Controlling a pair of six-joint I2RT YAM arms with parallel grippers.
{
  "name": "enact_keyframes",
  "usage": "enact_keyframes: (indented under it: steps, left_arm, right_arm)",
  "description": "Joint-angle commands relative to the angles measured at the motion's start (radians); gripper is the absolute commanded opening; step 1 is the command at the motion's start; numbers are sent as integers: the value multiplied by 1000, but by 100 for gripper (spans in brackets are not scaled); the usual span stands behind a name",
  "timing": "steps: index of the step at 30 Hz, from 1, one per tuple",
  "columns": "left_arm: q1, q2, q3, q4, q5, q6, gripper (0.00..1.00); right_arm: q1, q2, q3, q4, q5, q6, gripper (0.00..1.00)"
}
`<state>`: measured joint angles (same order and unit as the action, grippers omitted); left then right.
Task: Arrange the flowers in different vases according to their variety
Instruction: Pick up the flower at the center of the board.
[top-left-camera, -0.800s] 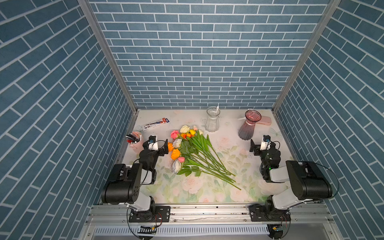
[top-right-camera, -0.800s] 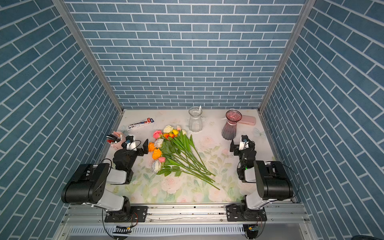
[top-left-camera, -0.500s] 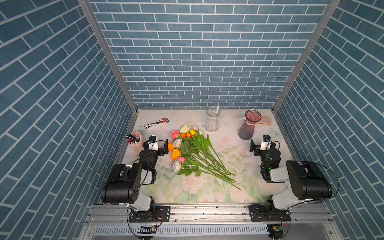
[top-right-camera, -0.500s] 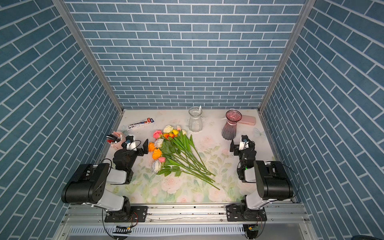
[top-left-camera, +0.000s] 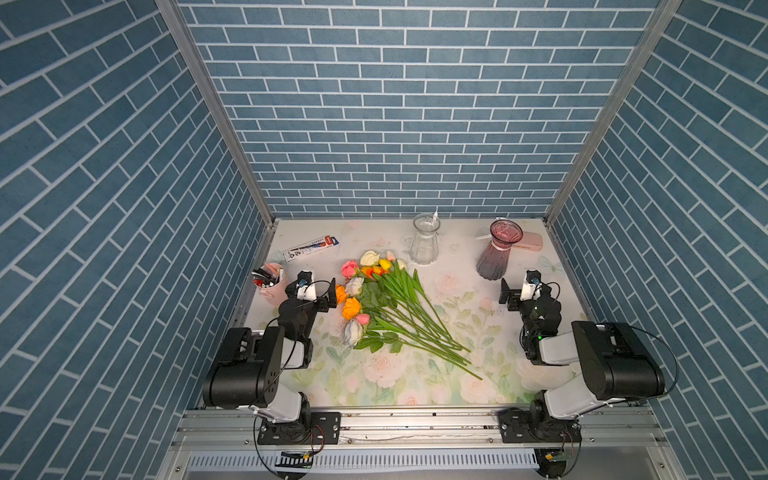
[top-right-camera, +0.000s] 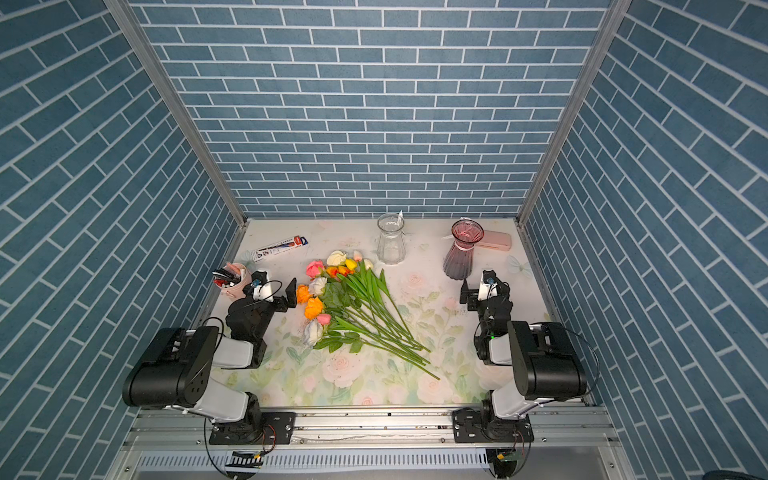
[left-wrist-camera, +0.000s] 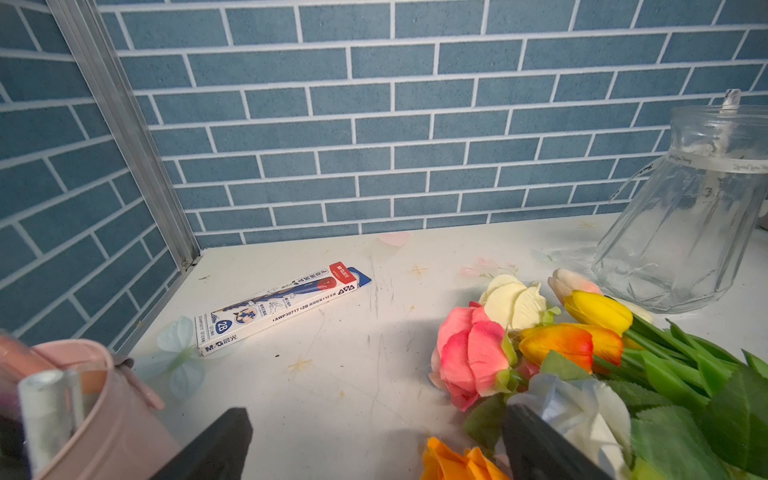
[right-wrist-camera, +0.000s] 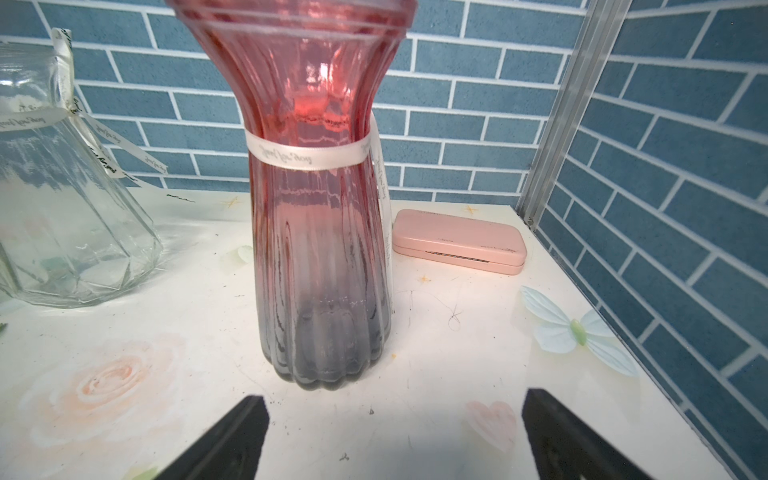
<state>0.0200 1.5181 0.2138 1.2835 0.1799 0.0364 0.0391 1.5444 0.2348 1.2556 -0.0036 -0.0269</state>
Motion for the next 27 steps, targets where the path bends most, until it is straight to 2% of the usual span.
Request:
enact_keyframes:
  steps: [1, 6, 9, 10, 11, 13, 15, 18, 20, 24, 27]
  left_arm:
    - [-5, -13, -10, -4, 1, -6, 100]
    - [1, -11, -4, -10, -3, -13, 100]
    - [1, -12, -6, -8, -10, -17, 100]
    - [0, -22, 6, -28, -46, -30, 100]
    - [0, -39, 26, -79, -71, -38, 100]
    - [-9, -96, 153, -353, -64, -17, 100]
    - [-48, -135, 249, -529, -99, 24, 100]
    - [-167, -208, 293, -596, -219, 92, 100]
    - [-227, -230, 368, -709, -270, 82, 100]
    - [-338, -237, 502, -984, -385, -24, 100]
    - [-421, -274, 527, -1086, -438, -113, 100]
  right_arm:
    - [2, -12, -3, 1, 5, -16, 100]
    - [-4, -12, -5, 1, -6, -10, 100]
    - [-8, -17, -11, 13, -1, -9, 89]
    - [-6, -37, 1, -27, 31, 4, 88]
    - [-7, -81, 24, -103, 55, 12, 89]
    - [-4, -196, 127, -380, 62, 12, 86]
    - [20, -286, 195, -557, 77, 12, 83]
    - [123, -391, 246, -726, 178, 7, 83]
    - [196, -409, 296, -861, 224, 23, 83]
    - [374, -382, 421, -1134, 264, 58, 82]
    - [542, -344, 506, -1271, 305, 88, 82]
